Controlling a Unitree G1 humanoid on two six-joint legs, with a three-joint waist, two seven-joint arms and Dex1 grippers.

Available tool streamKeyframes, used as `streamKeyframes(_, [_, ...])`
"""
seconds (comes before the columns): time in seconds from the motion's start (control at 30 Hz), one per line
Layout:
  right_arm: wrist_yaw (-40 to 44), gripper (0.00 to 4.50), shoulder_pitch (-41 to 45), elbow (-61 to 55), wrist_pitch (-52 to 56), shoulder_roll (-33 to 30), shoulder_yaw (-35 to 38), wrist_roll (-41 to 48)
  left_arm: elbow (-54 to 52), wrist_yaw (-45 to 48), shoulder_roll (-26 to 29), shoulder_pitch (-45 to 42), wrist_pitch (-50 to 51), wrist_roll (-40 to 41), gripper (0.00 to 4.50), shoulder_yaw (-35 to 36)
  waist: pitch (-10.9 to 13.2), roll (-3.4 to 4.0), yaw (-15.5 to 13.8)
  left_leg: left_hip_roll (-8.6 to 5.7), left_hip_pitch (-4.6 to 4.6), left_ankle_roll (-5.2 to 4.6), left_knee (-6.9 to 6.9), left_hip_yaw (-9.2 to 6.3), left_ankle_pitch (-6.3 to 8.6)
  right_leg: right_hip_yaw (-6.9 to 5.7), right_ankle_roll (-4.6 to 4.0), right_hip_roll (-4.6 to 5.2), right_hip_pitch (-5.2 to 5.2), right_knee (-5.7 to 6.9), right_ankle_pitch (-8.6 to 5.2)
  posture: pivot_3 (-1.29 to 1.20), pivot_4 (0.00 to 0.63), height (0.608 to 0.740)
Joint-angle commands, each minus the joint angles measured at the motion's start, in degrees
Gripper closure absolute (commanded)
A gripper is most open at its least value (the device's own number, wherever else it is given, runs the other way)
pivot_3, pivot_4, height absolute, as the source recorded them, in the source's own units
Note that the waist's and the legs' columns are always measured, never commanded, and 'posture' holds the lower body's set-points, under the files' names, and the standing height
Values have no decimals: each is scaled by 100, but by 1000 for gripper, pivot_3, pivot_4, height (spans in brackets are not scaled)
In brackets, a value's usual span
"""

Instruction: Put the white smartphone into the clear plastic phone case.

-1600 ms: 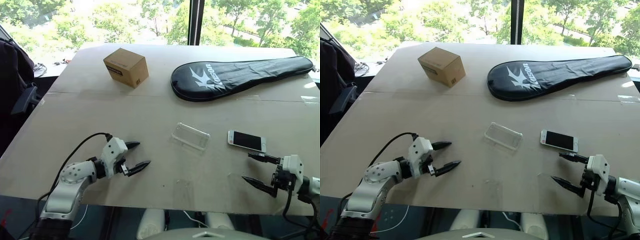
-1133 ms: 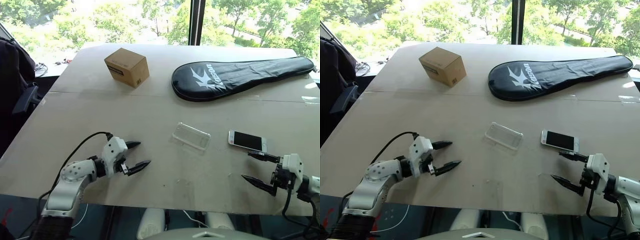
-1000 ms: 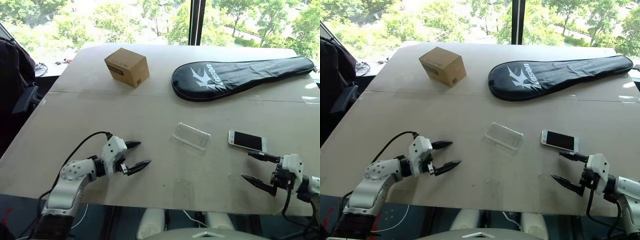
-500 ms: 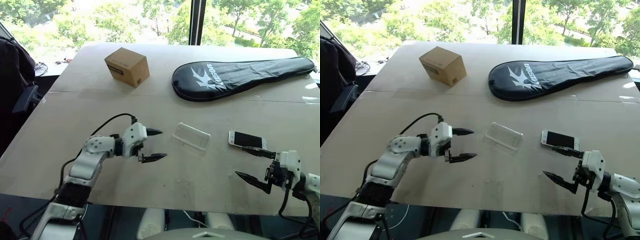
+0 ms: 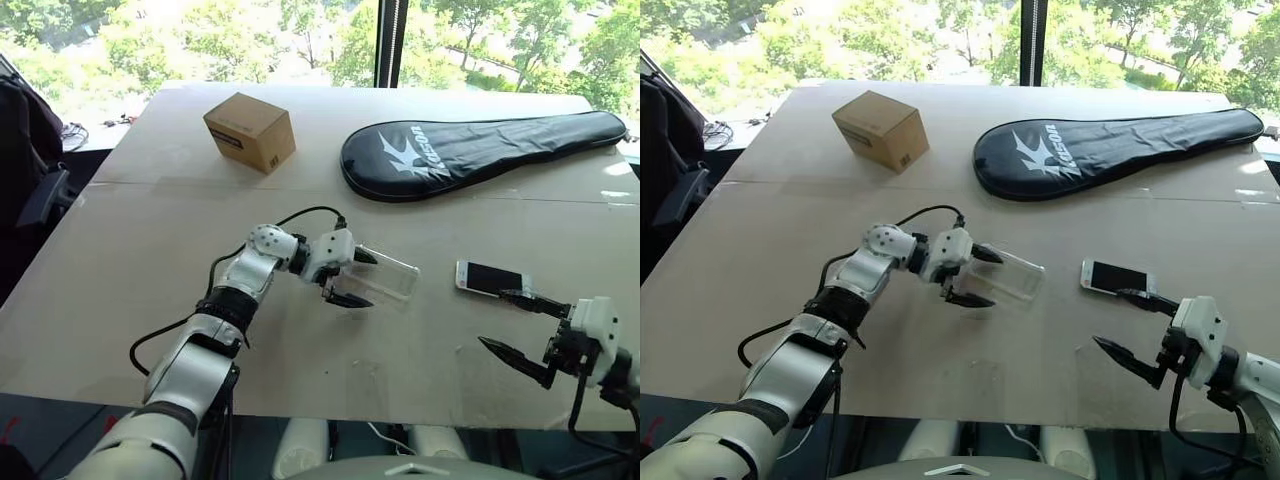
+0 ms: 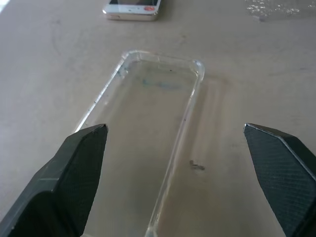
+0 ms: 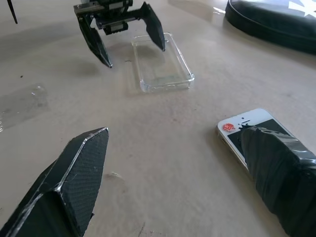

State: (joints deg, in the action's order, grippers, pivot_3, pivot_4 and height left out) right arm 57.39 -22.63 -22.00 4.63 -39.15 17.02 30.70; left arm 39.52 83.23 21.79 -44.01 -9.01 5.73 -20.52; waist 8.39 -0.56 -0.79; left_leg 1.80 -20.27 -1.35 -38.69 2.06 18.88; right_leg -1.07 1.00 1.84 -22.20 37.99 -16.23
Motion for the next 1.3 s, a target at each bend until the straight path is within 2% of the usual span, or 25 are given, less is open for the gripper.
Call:
streamKeyframes(0.03, [-203,0,-92,-452,69,50,227,124,281,197,-95,-189,-65,-201,1740,-112,0,0,0,-1,-4,0,-4,-5,0,-4,0,0,0,0,0,0,150,738])
streamKeyframes(0.13, [-285,0,-215,-626,149,78,284,211,531,229,-177,-290,-125,-406,3206,-206,0,0,-2,-1,-14,-1,-12,-15,0,-13,1,2,0,-2,0,0,150,738])
streamKeyframes(0.2, [-266,0,-273,-624,156,76,308,210,532,342,-232,-297,-17,-391,4055,-198,-1,1,-1,0,-31,-1,-33,-30,1,-30,1,3,-1,-2,0,0,150,738])
streamKeyframes(0.23, [-251,0,-292,-611,150,71,321,200,494,380,-272,-293,62,-356,4309,-176,-1,1,-1,1,-36,-2,-42,-38,1,-36,1,3,-1,-1,0,0,150,738])
streamKeyframes(0.37, [-202,0,-279,-573,131,43,352,233,49,426,-384,-138,546,-213,4309,-125,-1,1,-7,-4,-44,-5,-50,-60,3,-51,2,8,0,2,0,0,150,738])
streamKeyframes(0.43, [-144,0,-244,-567,140,21,335,273,-351,165,-521,21,893,-69,4309,-10,-1,1,-9,-5,-47,-7,-54,-68,4,-57,2,9,2,3,1,0,150,738])
streamKeyframes(0.53, [-135,0,-162,-582,213,0,292,276,-1434,-291,-632,392,2142,196,4309,104,0,2,-3,-5,-50,-5,-55,-72,3,-58,3,13,2,2,1,0,150,738])
streamKeyframes(0.63, [-133,0,-105,-609,317,-6,259,311,-2773,-447,-335,1023,3017,208,4309,-97,1,3,10,-3,-53,-2,-56,-79,1,-58,3,18,1,3,1,0,150,738])
streamKeyframes(0.73, [-77,0,-23,-598,384,-31,198,336,-3535,-862,-280,1396,4013,330,4309,-107,-2,9,11,-1,-44,-2,-55,-95,1,-49,2,18,2,11,1,0,150,738])
streamKeyframes(0.87, [-17,0,25,-639,474,-78,147,344,-4134,-1064,-250,1740,4304,553,4309,-111,-1,11,-10,-6,-42,-3,-66,-100,1,-51,2,15,3,24,1,0,150,738])
streamKeyframes(1.07, [185,0,-17,-595,576,-239,317,450,-4486,-1392,-418,1970,4624,1008,4309,58,-1,11,-8,-18,-45,-3,-70,-99,2,-48,2,25,3,24,1,0,150,738])
streamKeyframes(1.17, [227,0,49,-545,615,-297,330,480,-4589,-1345,-294,1985,4614,1130,3602,23,-1,11,-2,-18,-44,-4,-70,-101,2,-49,2,23,3,25,1,0,150,738])
streamKeyframes(1.3, [70,0,438,-209,457,-252,222,185,-4688,-1320,-79,1864,4513,1270,1853,134,-1,11,19,-17,-40,-4,-69,-102,1,-47,2,19,3,28,1,0,150,738])
